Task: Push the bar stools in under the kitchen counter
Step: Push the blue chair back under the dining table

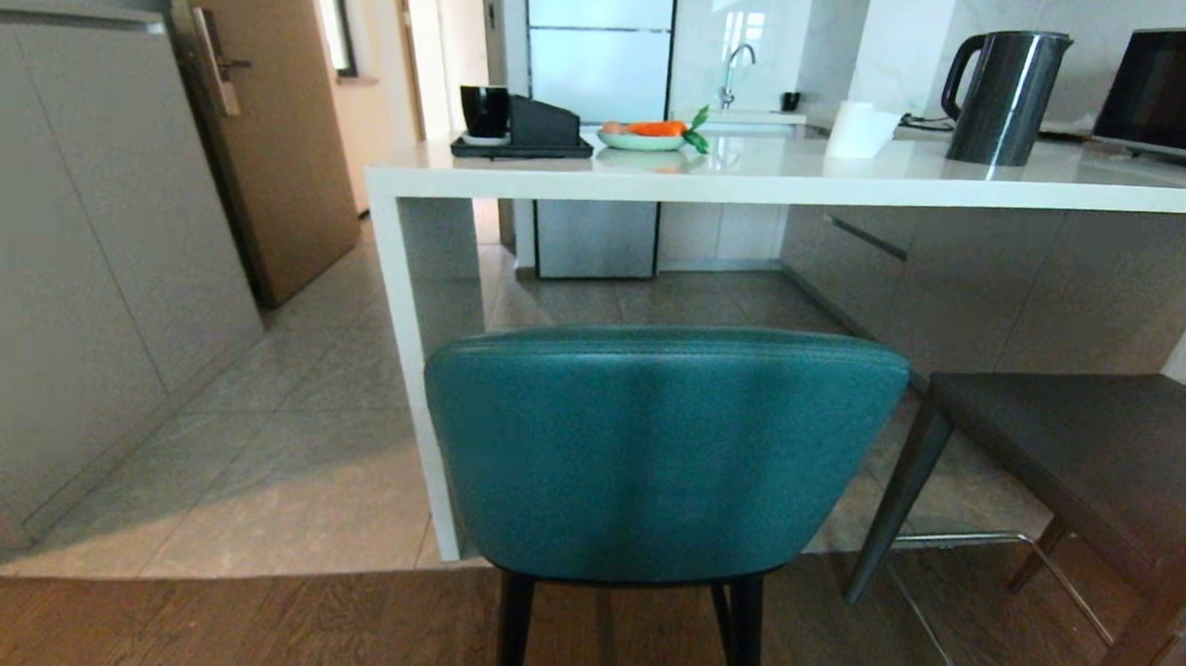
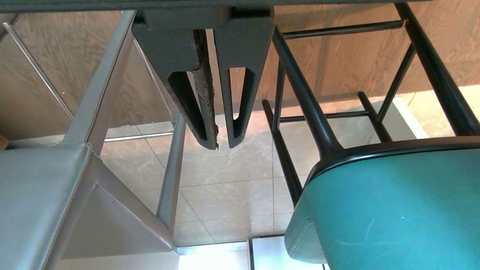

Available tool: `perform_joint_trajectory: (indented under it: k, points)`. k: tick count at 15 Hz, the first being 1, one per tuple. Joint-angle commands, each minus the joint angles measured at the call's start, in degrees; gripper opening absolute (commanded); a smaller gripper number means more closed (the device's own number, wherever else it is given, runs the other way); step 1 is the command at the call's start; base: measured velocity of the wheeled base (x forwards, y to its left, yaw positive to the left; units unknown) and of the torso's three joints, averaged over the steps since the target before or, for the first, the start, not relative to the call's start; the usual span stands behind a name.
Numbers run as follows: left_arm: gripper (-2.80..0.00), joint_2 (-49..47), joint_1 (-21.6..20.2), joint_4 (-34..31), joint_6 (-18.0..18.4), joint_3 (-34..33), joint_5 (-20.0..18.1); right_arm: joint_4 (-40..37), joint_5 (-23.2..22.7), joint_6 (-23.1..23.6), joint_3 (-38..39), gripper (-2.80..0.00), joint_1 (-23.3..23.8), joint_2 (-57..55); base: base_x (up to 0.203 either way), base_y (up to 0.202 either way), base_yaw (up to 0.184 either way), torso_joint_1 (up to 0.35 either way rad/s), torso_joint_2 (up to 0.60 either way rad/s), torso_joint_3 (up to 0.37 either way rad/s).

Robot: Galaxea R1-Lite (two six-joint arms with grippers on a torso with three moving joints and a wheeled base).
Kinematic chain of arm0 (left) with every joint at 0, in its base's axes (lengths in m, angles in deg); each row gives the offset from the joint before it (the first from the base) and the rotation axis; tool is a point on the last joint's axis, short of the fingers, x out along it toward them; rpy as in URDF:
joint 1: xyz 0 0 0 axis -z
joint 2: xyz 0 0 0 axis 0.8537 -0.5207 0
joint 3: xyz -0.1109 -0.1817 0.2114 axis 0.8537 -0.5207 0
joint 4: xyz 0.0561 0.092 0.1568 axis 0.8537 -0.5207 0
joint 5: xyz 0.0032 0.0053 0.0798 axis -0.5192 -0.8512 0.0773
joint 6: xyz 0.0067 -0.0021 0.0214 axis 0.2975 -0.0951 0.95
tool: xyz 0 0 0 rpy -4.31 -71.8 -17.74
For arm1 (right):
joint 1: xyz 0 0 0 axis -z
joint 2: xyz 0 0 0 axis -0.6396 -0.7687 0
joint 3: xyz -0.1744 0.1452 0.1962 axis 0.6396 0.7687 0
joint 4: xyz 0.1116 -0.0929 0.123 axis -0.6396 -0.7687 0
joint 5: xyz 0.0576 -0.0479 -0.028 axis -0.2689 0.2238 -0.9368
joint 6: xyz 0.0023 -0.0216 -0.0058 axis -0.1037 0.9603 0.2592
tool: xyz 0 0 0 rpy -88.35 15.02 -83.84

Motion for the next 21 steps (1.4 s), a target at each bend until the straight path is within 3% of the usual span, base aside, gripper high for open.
perform_joint_trajectory:
  k: [1, 21]
  points:
    - [-2.80, -0.1, 0.1, 0.0, 0.0, -0.3, 0.1, 0.0, 0.0, 0.0, 0.3, -2.80, 0.0, -0.1, 0.000, 0.000, 0.000, 0.000, 0.00, 0.000]
    - [-2.80, 0.0, -0.1, 0.0, -0.3, -0.3, 0.2, 0.1, 0.0, 0.1, 0.3, -2.80, 0.0, -0.1, 0.000, 0.000, 0.000, 0.000, 0.00, 0.000]
